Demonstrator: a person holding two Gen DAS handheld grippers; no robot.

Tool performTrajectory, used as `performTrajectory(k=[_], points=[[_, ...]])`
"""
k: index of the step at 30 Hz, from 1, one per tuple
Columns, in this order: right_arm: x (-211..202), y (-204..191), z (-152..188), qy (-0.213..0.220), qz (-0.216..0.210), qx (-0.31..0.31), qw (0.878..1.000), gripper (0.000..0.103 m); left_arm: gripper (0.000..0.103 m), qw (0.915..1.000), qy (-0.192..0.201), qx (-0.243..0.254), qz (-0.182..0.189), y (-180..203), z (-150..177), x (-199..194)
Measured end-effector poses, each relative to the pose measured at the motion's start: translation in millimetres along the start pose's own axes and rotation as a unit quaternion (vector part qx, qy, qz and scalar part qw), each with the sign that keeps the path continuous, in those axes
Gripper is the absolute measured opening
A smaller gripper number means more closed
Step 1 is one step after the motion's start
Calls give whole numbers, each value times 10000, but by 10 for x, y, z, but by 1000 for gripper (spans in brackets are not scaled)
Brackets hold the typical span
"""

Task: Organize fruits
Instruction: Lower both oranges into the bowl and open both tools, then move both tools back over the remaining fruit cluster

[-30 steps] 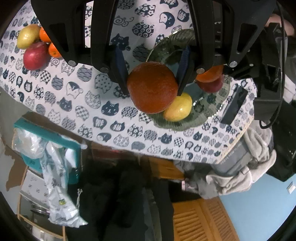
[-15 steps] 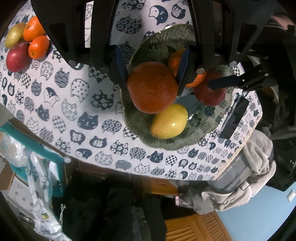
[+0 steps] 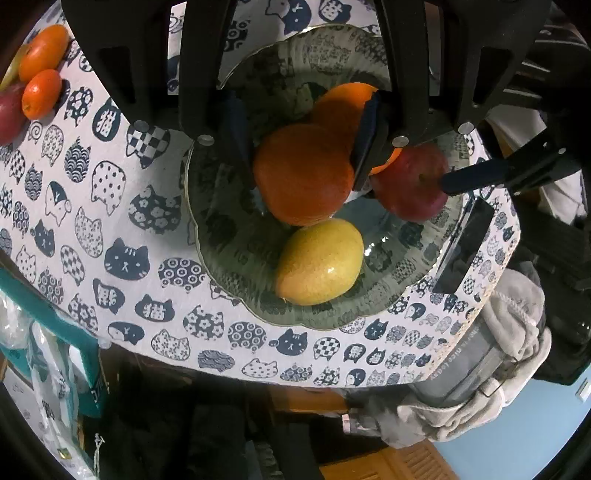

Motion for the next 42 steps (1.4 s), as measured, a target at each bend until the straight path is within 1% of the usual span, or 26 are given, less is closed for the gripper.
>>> performTrajectory(k=[3,7,10,15,20,26,28,31,35,40,42], points=[[-40,-4,-20,57,-33,28,10000,53,65,10000,8,-12,-19,-10,-1,-5],[-162,-12,-62,195,42,12,9998,53,65,10000,28,10,-15,7,-11,-21],[-319,-11,-106,370,120,11,9992,53,65,10000,77,41,-7,47,-34,-64],[-631,17,-181,732,369,-16,9966,58,65,9998,191,68,64,144,-91,-169],[-968,43,-247,1098,629,-53,9919,65,66,9992,355,178,104,264,-150,-302],[-1419,81,-262,1534,845,-45,9845,68,66,9978,548,315,205,448,-224,-490],[-1544,84,-259,1654,889,-44,9822,70,66,9971,628,363,249,508,-256,-568],[-1737,80,-243,1842,920,-23,9786,71,66,9958,757,443,269,592,-290,-686],[-1956,66,-213,2026,953,-15,9746,72,70,9939,901,516,360,707,-330,-851],[-2208,47,-156,2234,998,-24,9696,75,71,9914,1056,679,382,842,-352,-1001],[-2284,61,-128,2282,1026,-12,9682,76,74,9900,1129,748,389,911,-356,-1062]])
Point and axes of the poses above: each gripper's, at about its wrist camera, not at the fingertips, and x roughly the way its jaws point, y to its right, z to its underside, the point moved 7 cm from there along x, roughly the way its jaws point, and after that the axes turned 3 degrees about -z, right-handed, at the moved point
